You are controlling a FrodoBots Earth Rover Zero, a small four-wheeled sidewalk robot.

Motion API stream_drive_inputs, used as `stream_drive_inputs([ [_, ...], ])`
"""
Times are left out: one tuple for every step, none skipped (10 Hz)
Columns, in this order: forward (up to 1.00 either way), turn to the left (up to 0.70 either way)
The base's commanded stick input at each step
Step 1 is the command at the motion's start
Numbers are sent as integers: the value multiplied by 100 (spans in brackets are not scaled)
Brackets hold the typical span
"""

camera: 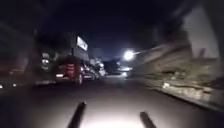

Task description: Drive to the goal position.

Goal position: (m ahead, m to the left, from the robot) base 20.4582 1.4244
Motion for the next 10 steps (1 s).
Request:
stream_drive_inputs([
  [100, 3],
  [100, 3],
  [100, 3],
  [100, 3],
  [100, 3],
  [100, 3],
  [100, 3],
  [100, 3],
  [100, 3],
  [100, 3],
])
